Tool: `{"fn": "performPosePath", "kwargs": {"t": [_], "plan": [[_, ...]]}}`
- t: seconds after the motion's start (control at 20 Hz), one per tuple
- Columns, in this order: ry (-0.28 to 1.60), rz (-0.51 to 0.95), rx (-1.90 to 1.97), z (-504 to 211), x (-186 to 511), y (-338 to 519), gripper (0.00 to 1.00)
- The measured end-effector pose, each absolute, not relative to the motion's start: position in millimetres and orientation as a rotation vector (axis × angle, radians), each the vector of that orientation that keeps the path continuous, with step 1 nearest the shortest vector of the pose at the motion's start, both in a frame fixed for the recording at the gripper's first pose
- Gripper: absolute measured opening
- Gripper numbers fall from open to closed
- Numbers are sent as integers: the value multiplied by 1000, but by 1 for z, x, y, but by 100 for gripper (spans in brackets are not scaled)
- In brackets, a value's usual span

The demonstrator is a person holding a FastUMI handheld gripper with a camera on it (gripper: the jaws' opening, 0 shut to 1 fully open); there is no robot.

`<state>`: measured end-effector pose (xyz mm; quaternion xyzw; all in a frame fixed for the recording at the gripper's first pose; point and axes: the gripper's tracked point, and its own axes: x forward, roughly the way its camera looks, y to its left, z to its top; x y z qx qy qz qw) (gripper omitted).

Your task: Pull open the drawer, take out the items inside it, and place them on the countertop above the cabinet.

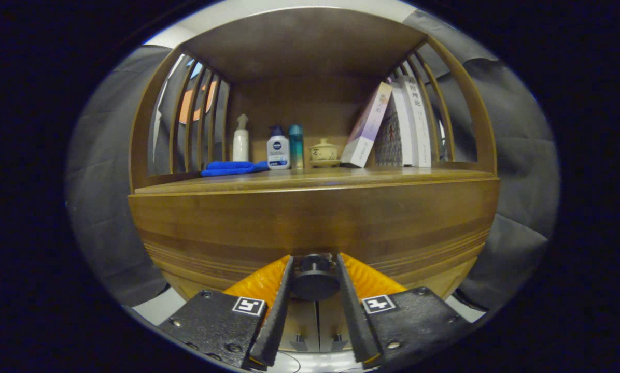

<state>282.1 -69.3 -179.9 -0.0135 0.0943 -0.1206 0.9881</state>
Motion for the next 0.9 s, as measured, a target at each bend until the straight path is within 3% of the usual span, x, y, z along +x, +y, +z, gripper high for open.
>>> {"fn": "performPosePath", "kwargs": {"t": [0.4, 0.9], "plan": [[226, -248, -4, -181, 270, -69, 36], [248, -199, 0, -182, 193, -55, 34]]}}
